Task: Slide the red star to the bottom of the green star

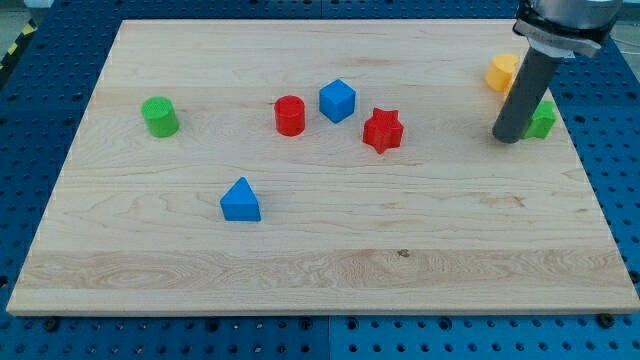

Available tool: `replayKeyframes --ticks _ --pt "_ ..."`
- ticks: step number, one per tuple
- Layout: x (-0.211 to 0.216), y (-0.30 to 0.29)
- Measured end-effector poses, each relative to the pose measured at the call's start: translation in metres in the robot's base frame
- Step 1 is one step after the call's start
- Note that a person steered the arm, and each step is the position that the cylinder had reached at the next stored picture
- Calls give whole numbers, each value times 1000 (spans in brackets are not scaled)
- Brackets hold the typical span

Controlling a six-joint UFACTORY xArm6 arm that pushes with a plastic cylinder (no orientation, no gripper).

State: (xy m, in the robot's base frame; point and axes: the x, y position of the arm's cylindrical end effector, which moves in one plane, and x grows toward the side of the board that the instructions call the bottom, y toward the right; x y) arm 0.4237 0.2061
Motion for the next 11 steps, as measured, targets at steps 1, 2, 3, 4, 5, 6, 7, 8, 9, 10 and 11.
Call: replayKeyframes --ticks 1,2,3,4,5,6,7,8,9,10,11 --pt "-11 -43" --pt "-43 -86" --pt "-46 -128" --pt "-16 -146" --pt "1 -134" --pt "1 -158" --pt "16 -186" --pt "34 -160" --pt "36 -79" --pt "36 -1" --pt "36 -11"
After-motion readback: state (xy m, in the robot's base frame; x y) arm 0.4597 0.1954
